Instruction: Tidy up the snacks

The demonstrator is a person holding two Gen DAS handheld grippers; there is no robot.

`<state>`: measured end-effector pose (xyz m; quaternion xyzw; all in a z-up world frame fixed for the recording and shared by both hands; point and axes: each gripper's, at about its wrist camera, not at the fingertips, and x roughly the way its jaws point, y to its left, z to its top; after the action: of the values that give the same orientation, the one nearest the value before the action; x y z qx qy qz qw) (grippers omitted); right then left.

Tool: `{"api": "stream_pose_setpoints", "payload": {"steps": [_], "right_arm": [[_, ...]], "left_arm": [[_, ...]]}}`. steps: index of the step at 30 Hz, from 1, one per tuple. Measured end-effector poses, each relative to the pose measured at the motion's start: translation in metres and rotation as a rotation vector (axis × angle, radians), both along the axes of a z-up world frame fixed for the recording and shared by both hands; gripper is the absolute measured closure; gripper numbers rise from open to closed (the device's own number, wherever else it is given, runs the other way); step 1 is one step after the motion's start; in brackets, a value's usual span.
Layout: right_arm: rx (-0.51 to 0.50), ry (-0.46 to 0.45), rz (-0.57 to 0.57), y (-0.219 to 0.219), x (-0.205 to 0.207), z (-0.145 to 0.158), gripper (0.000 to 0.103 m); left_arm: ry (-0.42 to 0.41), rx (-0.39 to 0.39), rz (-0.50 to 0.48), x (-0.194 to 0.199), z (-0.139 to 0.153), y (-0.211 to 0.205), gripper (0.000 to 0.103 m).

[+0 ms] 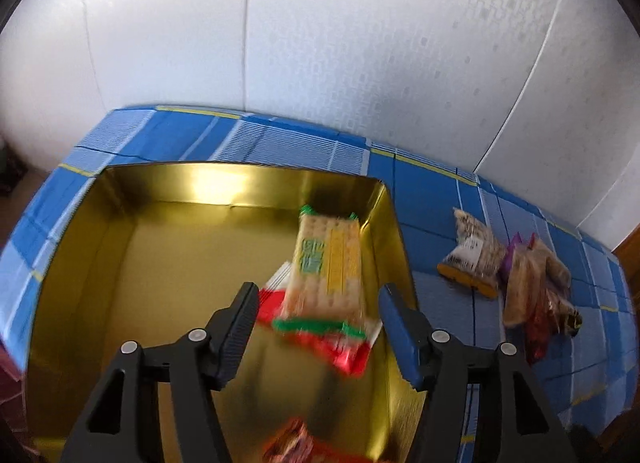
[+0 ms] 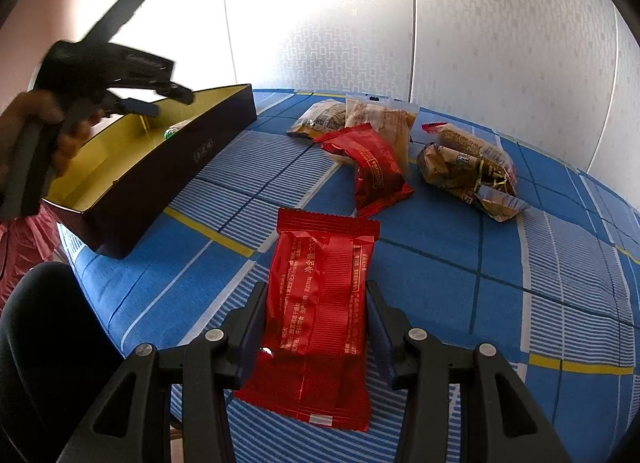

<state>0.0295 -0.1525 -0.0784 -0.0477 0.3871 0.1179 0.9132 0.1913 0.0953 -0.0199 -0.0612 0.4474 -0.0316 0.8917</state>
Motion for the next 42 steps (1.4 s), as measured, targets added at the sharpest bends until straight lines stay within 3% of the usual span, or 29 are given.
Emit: {"api": "stream_pose_setpoints", "payload": {"steps": [12, 17, 23, 30, 36, 42], "right_arm": [[-0.018, -0.011, -0.009, 0.003, 0.000, -0.001, 0.055], [-0.024, -0.017, -0.011, 0.003, 0.000, -0.001, 0.055], [-0.031, -0.025, -0.013, 0.004, -0.002, -0.001, 0.055], [-0.033, -0.031, -0.024, 0.005, -0.005, -0.001, 0.055], [-0.029, -0.036, -0.034, 0.004, -0.006, -0.001, 0.055], [-0.026, -0.043, -0.042, 0.004, -0.007, -0.002, 0.055]], "left_arm": [[-0.120, 0.037, 0.082, -0.097, 0.017, 0.012, 0.041], [-0.164, 0.056, 0.068, -0.131, 0.018, 0.011, 0.041], [-0.234, 0.040, -0.023, -0.173, 0.017, -0.001, 0.040], [-0.249, 0.015, -0.180, -0.196, -0.002, -0.036, 0.034], [-0.253, 0.056, -0.287, -0.210, -0.024, -0.064, 0.034], [-0.245, 0.045, -0.302, -0.210, -0.031, -0.067, 0.034]]}}
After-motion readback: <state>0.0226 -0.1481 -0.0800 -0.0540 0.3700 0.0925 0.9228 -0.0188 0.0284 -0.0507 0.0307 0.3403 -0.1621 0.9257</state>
